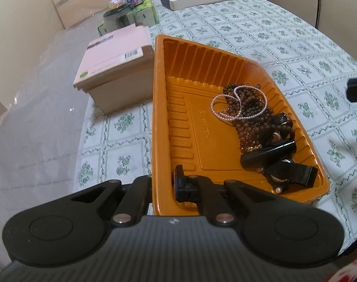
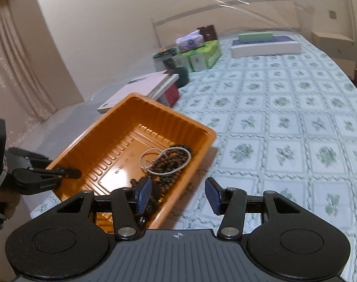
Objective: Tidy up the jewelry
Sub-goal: 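Set the orange tray down on the cloth and open the left tool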
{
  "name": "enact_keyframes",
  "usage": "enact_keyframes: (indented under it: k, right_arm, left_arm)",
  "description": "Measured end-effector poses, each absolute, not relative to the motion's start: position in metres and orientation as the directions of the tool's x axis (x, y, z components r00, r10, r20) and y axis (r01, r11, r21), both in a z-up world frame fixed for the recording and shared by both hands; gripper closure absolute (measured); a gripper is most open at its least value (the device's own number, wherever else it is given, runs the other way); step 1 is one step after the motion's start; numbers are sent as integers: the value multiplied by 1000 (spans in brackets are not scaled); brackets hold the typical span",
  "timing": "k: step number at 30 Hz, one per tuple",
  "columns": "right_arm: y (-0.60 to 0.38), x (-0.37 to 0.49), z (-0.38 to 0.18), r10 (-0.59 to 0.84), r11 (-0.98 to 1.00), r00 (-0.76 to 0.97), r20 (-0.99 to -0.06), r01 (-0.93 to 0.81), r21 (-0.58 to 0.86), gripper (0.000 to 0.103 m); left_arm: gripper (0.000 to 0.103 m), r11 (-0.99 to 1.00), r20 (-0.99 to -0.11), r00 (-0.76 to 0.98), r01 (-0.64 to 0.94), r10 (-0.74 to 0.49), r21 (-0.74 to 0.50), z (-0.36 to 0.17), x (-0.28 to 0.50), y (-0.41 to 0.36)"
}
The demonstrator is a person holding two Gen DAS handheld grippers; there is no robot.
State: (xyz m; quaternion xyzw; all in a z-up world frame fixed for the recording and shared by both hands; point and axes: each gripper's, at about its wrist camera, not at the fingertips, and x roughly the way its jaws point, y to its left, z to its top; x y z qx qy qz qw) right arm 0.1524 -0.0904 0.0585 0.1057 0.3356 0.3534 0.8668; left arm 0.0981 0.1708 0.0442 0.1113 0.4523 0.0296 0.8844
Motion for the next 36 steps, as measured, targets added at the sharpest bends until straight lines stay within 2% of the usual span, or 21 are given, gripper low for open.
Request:
enact_keyframes:
  k: [14,21,22,26,30,36]
  right_arm:
    - [-104,144,51,645,763,538,-542,-482,430,52]
    - [-99,145,50,638,769,536,-553,-483,419,52]
    - [-99,144,50,637,770,537,-553,-482,419,52]
    - [-101,144,49,628,778,543,-558,-472,416,52]
    - [-104,142,48,618,785,547,-564,-460,414,52]
    - [-112,135,47,602,799,560,-570,-429,422,52]
  left_arm:
    - [99,998,-825,565,-52,10,-24,9,85,221]
    - [97,990,-831,555,-98,-30,-101,-9,81,235]
    - [95,989,-829,558,-103,-29,-104,-11,80,236]
    - [66,984,-816,578,-139,-13,-114,-13,74,243]
    - [54,974,-798,602,-175,-12,-147,-10,64,252]
    - [33,951,-740,667,-274,84,-140,9,35,261]
